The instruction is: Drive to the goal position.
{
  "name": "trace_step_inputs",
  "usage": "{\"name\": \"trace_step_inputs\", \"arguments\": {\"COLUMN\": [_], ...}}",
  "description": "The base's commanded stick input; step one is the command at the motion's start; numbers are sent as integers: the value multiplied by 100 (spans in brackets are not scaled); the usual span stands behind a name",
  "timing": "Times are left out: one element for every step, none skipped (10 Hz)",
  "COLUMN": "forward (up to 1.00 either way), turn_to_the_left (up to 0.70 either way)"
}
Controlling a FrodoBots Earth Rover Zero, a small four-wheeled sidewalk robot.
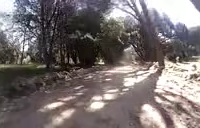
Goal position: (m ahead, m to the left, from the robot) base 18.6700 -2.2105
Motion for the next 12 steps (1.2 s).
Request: {"name": "trace_step_inputs", "arguments": {"forward": [85, 85, 85, 85, 85, 85, 85, 85, 85, 85, 85, 85], "turn_to_the_left": [-34, -34, -34, -34, -34, 0, 0, 0, 0, 0, 0, 0]}}
